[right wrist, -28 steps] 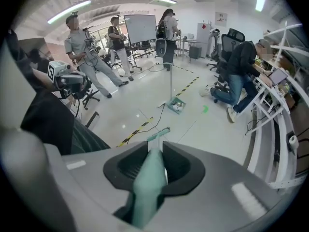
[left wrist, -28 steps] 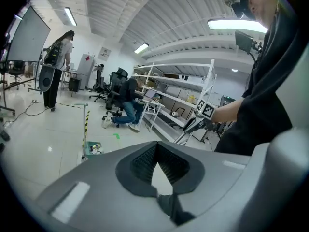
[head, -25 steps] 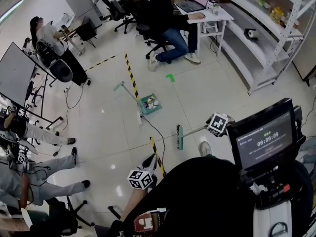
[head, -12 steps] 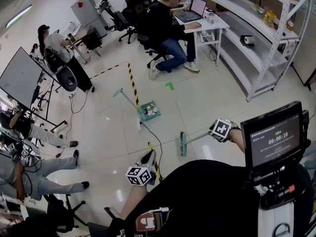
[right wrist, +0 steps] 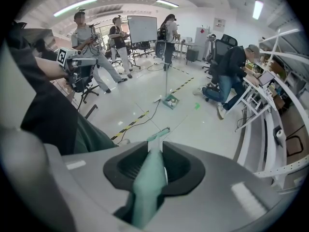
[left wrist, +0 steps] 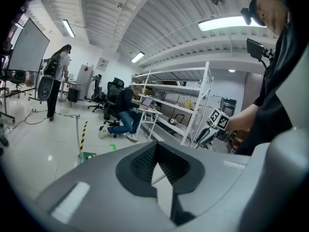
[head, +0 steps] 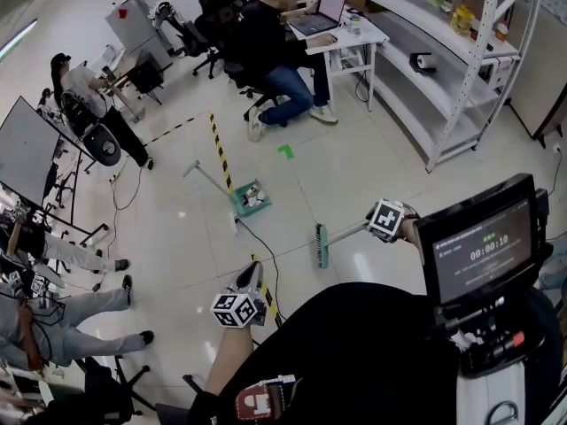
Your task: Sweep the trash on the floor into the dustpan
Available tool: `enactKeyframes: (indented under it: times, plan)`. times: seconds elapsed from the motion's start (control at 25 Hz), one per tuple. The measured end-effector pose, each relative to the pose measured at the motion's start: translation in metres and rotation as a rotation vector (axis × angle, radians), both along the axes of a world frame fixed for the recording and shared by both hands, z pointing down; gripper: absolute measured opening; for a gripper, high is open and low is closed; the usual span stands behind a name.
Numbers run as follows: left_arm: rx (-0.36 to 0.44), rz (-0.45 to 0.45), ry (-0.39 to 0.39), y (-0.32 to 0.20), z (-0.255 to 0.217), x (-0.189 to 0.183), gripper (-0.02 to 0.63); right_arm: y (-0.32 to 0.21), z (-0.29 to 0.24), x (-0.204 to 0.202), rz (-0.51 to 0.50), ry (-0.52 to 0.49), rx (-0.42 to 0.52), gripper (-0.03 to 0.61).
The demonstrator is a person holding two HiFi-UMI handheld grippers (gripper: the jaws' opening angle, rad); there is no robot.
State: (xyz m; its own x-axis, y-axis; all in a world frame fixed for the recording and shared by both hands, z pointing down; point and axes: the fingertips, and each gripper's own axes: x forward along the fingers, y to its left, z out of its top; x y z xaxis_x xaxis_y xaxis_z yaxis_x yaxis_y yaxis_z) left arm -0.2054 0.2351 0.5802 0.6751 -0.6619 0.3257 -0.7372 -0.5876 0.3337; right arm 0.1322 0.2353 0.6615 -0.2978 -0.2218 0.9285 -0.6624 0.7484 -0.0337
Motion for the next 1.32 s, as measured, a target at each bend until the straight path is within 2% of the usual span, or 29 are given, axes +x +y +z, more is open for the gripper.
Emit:
enactKeyframes:
  times: [0.64, 0.92, 1.32]
  plan:
    - [0.024, -0.017, 0.019, -0.023, -0.007, -0.018, 0.0, -0.023, -0.018, -0.01, 0.006, -0.025, 0.049, 0.089]
    - [0.032, -0.012, 0.021, -0.033, -0.01, -0.021, 0.0, -0.037, -0.029, -0.006, 0.043, -0.015, 0.068, 0.089]
    - [0.045, -0.018, 0.017, -0.046, -0.012, -0.026, 0.0, -0.045, -0.031, -0.008, 0.039, -0.016, 0.069, 0.089]
